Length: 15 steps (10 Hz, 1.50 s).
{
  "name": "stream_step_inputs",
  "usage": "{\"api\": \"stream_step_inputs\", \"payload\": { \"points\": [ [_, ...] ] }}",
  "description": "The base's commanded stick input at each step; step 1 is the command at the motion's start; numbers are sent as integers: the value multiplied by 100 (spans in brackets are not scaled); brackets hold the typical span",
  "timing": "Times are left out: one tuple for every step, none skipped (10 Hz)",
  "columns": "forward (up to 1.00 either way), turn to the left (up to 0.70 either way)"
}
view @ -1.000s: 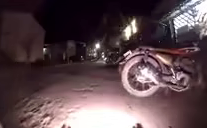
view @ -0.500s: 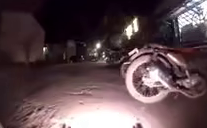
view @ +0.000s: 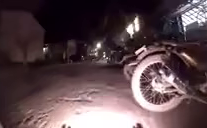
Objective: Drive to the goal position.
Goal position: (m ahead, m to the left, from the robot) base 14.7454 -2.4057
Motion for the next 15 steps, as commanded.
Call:
{"api": "stream_step_inputs", "payload": {
  "points": [
    [56, 0],
    [56, 0],
    [56, 0],
    [56, 0],
    [56, 0],
    [56, 0],
    [56, 0],
    [56, 0],
    [56, 0],
    [56, 0],
    [56, 0],
    [59, 0],
    [60, 0],
    [60, 0],
    [60, 0]
  ]
}}
